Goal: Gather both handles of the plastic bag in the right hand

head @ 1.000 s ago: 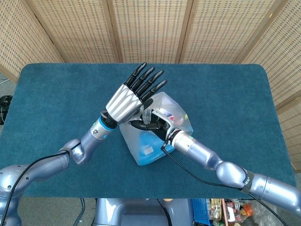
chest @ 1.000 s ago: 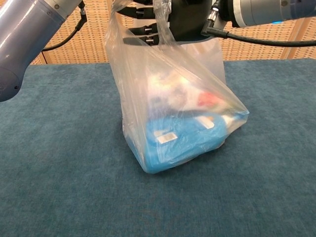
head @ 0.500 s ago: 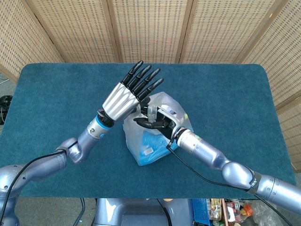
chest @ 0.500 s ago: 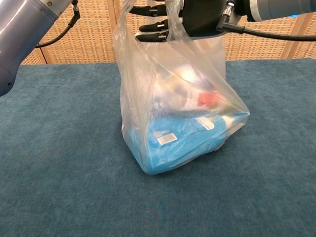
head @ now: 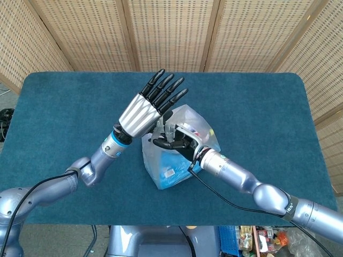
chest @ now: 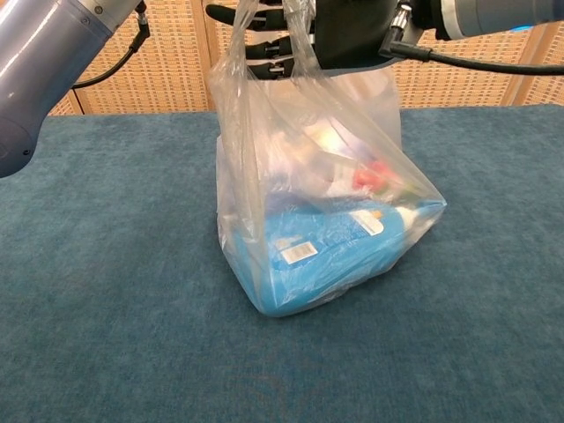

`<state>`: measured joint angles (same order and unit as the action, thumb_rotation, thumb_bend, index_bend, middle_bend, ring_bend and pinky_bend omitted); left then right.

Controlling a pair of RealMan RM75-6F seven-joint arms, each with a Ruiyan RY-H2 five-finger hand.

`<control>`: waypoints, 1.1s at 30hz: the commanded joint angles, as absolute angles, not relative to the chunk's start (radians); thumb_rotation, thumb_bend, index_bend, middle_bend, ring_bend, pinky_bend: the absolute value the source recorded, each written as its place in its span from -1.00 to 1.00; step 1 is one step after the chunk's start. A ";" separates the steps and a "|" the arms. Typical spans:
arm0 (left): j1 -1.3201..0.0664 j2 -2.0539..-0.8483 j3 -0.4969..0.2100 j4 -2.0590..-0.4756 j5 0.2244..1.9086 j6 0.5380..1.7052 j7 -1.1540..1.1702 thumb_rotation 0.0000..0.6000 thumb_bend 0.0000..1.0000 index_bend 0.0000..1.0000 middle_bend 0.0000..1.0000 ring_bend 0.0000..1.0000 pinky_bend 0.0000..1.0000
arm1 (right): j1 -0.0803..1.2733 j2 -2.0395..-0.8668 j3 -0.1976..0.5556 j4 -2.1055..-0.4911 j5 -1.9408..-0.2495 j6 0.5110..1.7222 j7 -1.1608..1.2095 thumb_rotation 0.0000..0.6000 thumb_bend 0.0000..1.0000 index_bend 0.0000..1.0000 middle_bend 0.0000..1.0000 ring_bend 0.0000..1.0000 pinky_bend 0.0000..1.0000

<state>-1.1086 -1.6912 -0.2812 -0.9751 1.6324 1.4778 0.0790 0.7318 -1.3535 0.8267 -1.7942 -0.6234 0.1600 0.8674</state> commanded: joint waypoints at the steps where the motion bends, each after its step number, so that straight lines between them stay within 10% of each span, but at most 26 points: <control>1: -1.108 -1.694 -0.282 -0.969 1.629 1.475 0.078 1.00 -0.23 -1.00 -1.00 -1.00 -1.00 | 0.731 -1.359 0.826 -1.788 -0.626 0.151 0.869 1.00 -0.25 -0.33 -0.27 -0.68 -0.68; 33: -1.084 -1.740 -0.261 -0.878 1.601 1.458 0.017 1.00 -0.23 -1.00 -1.00 -1.00 -1.00 | 0.639 -1.362 0.925 -1.770 -0.612 0.047 0.869 1.00 -0.14 -0.05 0.19 0.03 -0.09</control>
